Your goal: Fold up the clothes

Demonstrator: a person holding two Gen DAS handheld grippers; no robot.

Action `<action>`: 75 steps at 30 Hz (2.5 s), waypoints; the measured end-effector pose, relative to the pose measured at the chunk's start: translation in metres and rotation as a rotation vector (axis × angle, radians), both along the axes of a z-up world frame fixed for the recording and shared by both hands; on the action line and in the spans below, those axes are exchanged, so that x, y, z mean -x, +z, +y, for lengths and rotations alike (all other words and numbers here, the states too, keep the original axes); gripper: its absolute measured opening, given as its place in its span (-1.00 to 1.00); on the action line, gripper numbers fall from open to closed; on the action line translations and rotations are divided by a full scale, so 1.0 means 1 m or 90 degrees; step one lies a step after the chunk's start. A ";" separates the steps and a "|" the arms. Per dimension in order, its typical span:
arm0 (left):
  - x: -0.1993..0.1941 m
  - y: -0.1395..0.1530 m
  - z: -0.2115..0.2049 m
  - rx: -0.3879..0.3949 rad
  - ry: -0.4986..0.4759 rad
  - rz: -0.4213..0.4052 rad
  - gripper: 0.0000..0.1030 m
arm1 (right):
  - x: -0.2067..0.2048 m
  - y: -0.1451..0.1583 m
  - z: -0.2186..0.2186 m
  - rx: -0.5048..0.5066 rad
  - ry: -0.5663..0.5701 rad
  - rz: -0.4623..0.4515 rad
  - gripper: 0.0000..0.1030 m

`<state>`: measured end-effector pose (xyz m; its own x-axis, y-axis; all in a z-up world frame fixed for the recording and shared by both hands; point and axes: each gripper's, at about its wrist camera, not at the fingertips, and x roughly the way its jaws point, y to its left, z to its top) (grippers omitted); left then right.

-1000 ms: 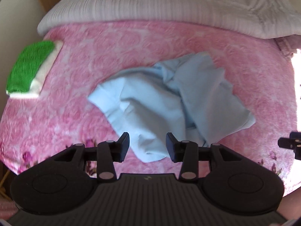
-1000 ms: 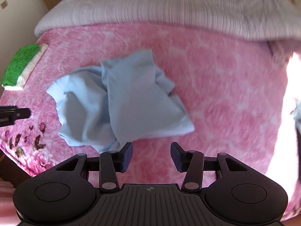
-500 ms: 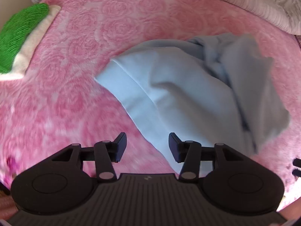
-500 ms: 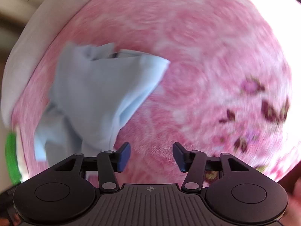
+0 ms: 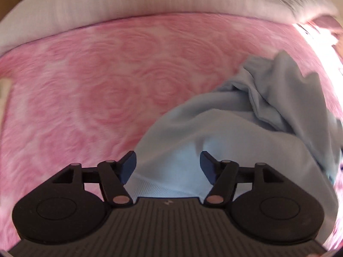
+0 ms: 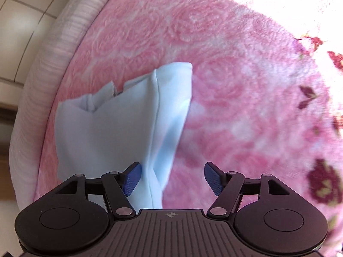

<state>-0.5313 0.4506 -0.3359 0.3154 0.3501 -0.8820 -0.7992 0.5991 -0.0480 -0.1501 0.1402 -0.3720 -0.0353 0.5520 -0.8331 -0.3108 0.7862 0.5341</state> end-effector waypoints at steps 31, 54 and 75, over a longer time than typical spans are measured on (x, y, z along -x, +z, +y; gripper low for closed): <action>-0.169 0.014 -0.224 0.329 -0.094 -0.187 -0.67 | -0.150 0.119 0.052 0.100 0.345 -0.522 -0.09; -0.239 0.016 -0.156 0.098 0.002 -0.041 -0.62 | 0.013 -0.053 0.020 0.118 1.112 -0.966 -0.08; -0.343 -0.004 -0.187 -0.018 -0.207 0.024 -0.12 | -0.383 0.048 -0.118 0.186 -0.221 -0.089 -0.52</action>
